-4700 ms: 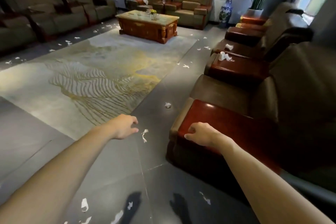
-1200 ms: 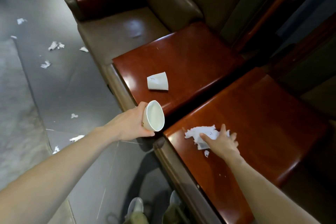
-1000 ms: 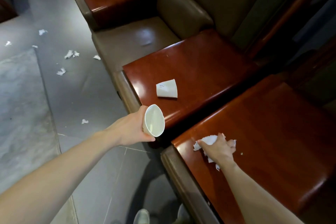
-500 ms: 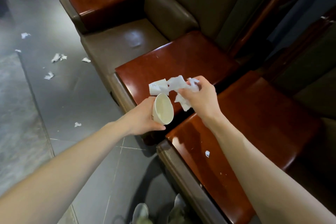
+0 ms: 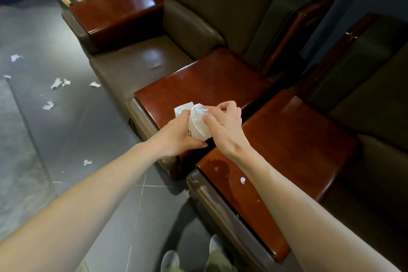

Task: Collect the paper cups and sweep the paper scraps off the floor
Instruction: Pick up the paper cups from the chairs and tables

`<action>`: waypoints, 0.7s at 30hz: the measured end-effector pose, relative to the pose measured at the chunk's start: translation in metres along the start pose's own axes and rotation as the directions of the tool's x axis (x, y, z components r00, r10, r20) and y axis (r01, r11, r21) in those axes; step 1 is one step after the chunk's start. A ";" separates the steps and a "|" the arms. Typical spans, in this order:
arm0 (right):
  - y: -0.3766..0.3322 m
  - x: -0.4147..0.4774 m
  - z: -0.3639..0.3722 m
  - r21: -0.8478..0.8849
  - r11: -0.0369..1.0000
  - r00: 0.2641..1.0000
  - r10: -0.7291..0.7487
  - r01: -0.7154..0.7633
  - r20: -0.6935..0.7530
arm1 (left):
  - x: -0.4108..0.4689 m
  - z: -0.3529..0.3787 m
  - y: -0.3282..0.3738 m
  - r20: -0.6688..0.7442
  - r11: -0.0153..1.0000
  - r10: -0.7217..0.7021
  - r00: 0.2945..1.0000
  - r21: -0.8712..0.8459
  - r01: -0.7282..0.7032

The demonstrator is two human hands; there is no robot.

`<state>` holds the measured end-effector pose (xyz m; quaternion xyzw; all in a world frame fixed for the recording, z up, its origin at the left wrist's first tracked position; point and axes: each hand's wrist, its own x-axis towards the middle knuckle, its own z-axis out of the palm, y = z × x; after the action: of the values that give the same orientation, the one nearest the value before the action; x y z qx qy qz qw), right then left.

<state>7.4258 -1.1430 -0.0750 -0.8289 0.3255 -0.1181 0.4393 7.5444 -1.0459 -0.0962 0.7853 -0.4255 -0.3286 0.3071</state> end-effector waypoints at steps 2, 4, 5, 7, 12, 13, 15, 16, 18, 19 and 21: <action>0.000 -0.003 -0.005 0.158 0.987 0.999 0.011 -0.006 -0.036 | -0.001 0.000 -0.003 -0.017 1.000 -0.010 1.000 -0.010 0.009; 0.001 -0.005 -0.007 0.165 0.986 0.994 -0.021 0.038 -0.104 | 0.000 0.001 -0.006 -0.014 1.000 -0.018 1.000 -0.011 0.017; 0.002 -0.005 -0.007 0.165 0.984 0.991 -0.043 0.064 -0.125 | 0.001 0.001 -0.007 0.004 1.000 -0.011 1.000 -0.013 0.011; 0.004 -0.004 -0.007 0.165 0.983 0.992 -0.064 0.082 -0.111 | 0.003 0.003 -0.007 0.045 1.000 0.023 0.999 -0.012 -0.023; 0.005 -0.008 -0.011 0.253 0.966 0.998 -0.042 0.054 -0.050 | 0.007 0.009 -0.007 0.010 0.994 0.072 0.997 0.083 -0.073; 0.007 -0.009 -0.013 0.294 0.954 0.994 -0.025 0.056 -0.106 | 0.006 0.008 -0.008 -0.002 0.992 0.069 0.998 0.106 -0.069; 0.019 -0.008 -0.020 0.353 0.935 0.979 0.056 0.017 -0.197 | 0.007 0.007 -0.013 -0.016 0.991 0.046 0.999 0.123 -0.044; 0.029 -0.007 -0.024 0.365 0.930 0.972 0.112 -0.030 -0.205 | 0.007 0.007 -0.017 -0.025 0.993 0.014 1.000 0.122 -0.011; 0.056 -0.009 -0.029 0.302 0.944 0.967 0.193 -0.136 -0.168 | 0.007 0.006 -0.024 -0.052 0.986 -0.061 0.997 0.151 0.068; 0.075 -0.012 -0.029 0.226 0.955 0.966 0.225 -0.192 -0.131 | 0.008 0.007 -0.028 -0.061 0.981 -0.089 0.994 0.168 0.098; 0.115 -0.019 -0.024 0.045 0.956 0.955 0.292 -0.289 -0.052 | 0.010 0.010 -0.036 -0.066 0.977 -0.120 0.991 0.170 0.129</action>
<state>7.3494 -1.1926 -0.1515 -0.7601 0.4541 -0.0821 0.4575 7.5580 -1.0400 -0.1319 0.8429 -0.3939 -0.2872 0.2279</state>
